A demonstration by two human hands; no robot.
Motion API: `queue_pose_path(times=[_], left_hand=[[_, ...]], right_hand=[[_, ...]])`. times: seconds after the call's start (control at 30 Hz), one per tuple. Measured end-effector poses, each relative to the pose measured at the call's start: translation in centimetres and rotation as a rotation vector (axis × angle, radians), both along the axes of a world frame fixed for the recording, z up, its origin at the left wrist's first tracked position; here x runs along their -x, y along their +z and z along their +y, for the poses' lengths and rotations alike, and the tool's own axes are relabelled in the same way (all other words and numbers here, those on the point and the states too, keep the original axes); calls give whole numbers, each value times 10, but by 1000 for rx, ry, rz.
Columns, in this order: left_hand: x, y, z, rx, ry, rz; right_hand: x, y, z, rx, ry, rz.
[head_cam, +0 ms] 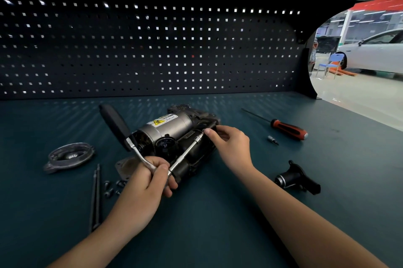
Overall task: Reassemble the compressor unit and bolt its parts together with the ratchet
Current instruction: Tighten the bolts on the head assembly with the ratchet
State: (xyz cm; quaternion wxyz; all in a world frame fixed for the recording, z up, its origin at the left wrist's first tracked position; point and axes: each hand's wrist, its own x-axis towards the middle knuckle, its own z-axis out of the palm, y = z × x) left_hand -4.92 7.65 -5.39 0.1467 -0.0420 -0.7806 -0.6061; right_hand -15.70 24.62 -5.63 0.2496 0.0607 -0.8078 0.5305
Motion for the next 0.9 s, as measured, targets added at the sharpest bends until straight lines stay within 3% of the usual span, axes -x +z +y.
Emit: queue_pose_path(times=[0.2, 0.33, 0.9], left_hand=[[-3, 4, -4, 355, 9, 175], [-8, 3, -1, 463, -19, 266], [0, 4, 2, 133, -49, 125]], right_hand=[[-2, 1, -1, -61, 7, 18], [-4, 0, -5, 38, -16, 30], [-6, -1, -12, 20, -22, 61]])
